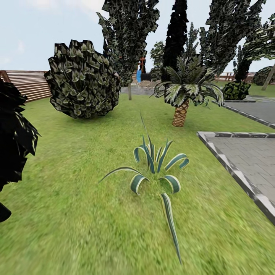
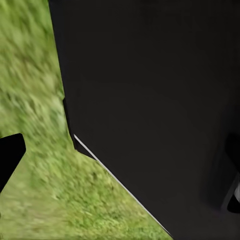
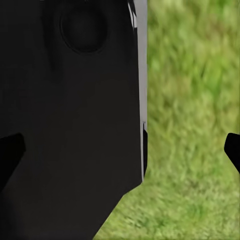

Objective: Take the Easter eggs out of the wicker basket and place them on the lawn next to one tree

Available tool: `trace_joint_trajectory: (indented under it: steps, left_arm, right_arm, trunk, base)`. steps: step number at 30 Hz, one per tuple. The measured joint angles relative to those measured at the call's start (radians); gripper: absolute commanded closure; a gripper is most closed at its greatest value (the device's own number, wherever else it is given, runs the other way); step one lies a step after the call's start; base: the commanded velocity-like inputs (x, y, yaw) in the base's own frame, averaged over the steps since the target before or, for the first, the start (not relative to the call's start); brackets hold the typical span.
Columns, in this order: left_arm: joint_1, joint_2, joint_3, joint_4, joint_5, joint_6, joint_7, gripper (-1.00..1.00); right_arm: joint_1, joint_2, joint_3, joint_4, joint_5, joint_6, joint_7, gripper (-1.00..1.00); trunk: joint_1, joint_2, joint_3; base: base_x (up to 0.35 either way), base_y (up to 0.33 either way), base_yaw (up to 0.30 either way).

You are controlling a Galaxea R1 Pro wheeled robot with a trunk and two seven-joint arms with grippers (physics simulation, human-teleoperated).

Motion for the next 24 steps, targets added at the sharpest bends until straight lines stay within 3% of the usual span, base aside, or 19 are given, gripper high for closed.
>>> trace_joint_trajectory:
  steps: [9, 24]
  left_arm:
    - [0.0, 0.0, 0.0, 0.0, -0.001, 0.003, 0.0, -1.0]
    - [0.0, 0.0, 0.0, 0.0, 0.0, 0.001, 0.0, -1.0]
  right_arm:
    - [0.0, 0.0, 0.001, 0.0, 0.003, 0.002, 0.0, -1.0]
    - [0.0, -0.002, 0.002, 0.0, 0.003, 0.002, 0.0, -1.0]
  trunk:
    - [0.0, 0.0, 0.003]
    - [0.0, 0.0, 0.02]
  base:
    - [0.279, 0.201, -0.039]
    - [0.287, 0.207, -0.228]
